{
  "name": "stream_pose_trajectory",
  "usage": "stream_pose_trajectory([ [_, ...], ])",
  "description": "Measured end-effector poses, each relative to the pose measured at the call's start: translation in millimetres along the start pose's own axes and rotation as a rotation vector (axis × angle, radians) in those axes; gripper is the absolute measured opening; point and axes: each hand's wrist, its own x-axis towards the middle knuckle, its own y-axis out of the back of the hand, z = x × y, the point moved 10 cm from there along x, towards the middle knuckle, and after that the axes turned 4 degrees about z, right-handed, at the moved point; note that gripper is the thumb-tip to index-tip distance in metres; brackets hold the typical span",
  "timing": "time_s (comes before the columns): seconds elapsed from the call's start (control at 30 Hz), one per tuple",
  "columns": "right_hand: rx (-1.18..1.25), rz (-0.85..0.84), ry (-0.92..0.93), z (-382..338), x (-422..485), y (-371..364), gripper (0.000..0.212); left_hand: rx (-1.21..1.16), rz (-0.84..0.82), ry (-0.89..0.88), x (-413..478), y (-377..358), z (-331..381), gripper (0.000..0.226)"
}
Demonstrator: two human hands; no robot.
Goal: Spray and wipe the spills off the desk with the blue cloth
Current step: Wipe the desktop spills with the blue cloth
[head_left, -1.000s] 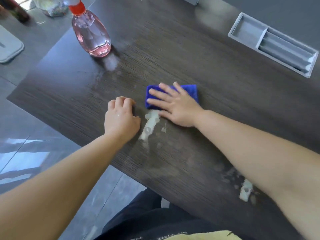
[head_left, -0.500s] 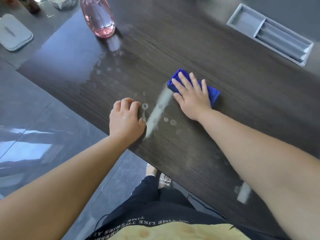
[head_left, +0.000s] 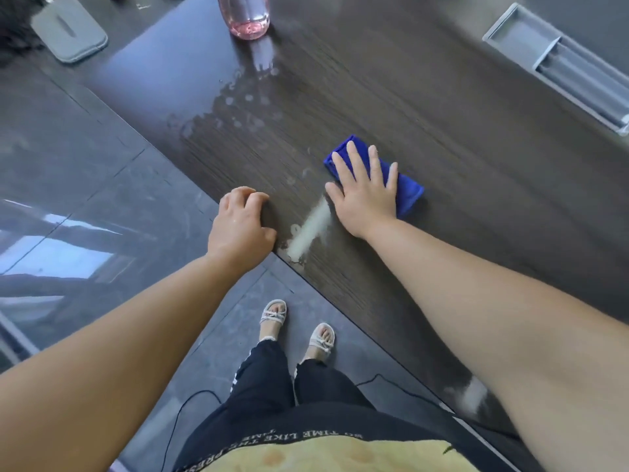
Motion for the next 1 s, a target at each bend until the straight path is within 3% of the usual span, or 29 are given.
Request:
stream_pose_trajectory([
  [0.07,-0.002,0.007,0.041,-35.2,-16.3,-6.5,0.063,0.003,0.0,-0.01,2.3,1.7,-2.0,0.053],
  [0.13,-0.03,-0.033,0.248,-67.8,-36.0,-14.6,0.063,0.002,0.019,-0.029,6.5,6.1,-4.9,0.053],
  [0.2,-0.045,-0.066,0.443,-76.7,-43.4,-13.1,0.058,0.001,0.015,-0.045,12.1,8.7,-8.9,0.051],
  [0.27,-0.054,-0.06,0.487,-68.7,-21.9,-7.6,0.053,0.009,0.004,-0.064,20.4,13.5,-13.4,0.05],
  [0.47,0.037,0.013,-0.104,-43.2,62.5,8.7,0.056,0.051,0.024,-0.12,55.3,38.8,-23.3,0.046],
  [0.53,0.03,0.022,-0.066,-69.2,51.6,3.5,0.062,0.06,0.03,-0.129,68.2,46.2,-28.8,0.046],
  [0.6,-0.021,-0.002,0.101,-91.7,36.5,-2.7,0.063,0.067,0.01,-0.139,78.9,48.4,-33.3,0.047],
  [0.7,-0.056,0.009,0.194,-84.9,60.6,7.8,0.057,0.066,-0.009,-0.158,91.5,51.7,-38.4,0.047],
  [0.9,0.084,0.005,-0.248,-46.8,166.4,29.6,0.054,0.111,-0.073,-0.203,105.0,53.8,-45.6,0.051],
  [1.0,0.107,0.015,-0.293,-62.3,173.5,31.4,0.059,0.09,-0.066,-0.2,111.5,57.6,-51.8,0.052],
])
